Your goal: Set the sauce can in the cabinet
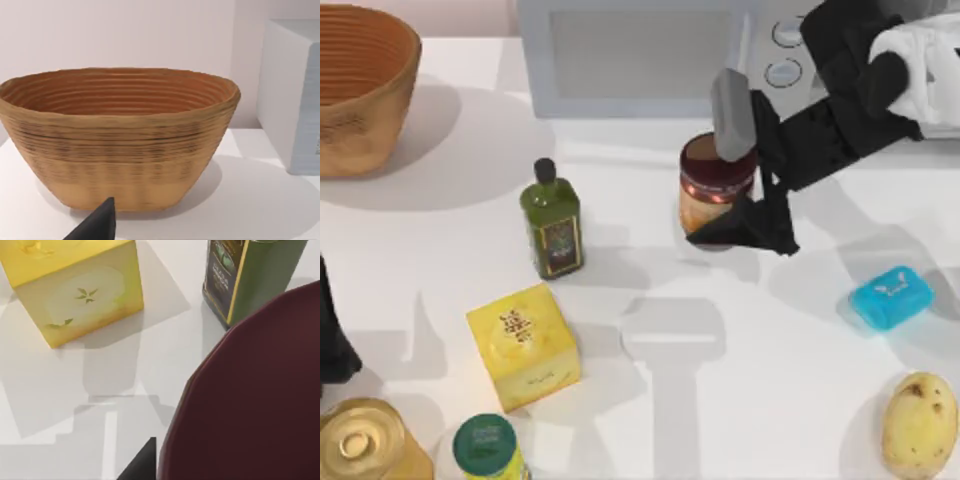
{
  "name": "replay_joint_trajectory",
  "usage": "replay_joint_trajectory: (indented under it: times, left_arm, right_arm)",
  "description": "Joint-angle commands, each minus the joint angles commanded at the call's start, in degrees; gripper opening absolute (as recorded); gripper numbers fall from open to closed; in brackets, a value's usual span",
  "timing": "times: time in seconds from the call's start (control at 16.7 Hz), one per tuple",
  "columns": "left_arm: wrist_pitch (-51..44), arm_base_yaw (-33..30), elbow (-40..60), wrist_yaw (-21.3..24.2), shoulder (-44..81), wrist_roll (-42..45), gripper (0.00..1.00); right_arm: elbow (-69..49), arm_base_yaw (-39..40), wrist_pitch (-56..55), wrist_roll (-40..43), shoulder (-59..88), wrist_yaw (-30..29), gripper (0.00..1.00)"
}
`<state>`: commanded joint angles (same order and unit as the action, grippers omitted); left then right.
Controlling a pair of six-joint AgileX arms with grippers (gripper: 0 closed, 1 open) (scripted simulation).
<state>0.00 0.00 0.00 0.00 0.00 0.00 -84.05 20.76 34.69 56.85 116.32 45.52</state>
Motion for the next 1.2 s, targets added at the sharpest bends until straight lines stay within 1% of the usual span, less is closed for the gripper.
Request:
replay_joint_trajectory:
  times: [0.18,0.3,0.72,0.96,1.2]
  left_arm:
    - [0.00,0.00,0.00,0.00,0.00,0.00,1.00]
    - [0.00,0.00,0.00,0.00,0.00,0.00,1.00]
    - [0.00,0.00,0.00,0.00,0.00,0.00,1.00]
    - [0.00,0.00,0.00,0.00,0.00,0.00,1.00]
    - [0.00,0.00,0.00,0.00,0.00,0.00,1.00]
  right_arm:
    - [-4.81,0.07,7.89,0.21,-3.67,-0.31,0.00]
    - [-6.43,0.22,10.11,0.37,-5.17,-0.49,0.00]
    - [-5.29,-0.02,9.28,-0.50,-6.64,-1.14,0.00]
    - [2.69,-2.03,4.39,-5.73,-16.53,-5.37,0.00]
    - [17.33,-5.65,-2.68,-15.17,-35.47,-12.75,0.00]
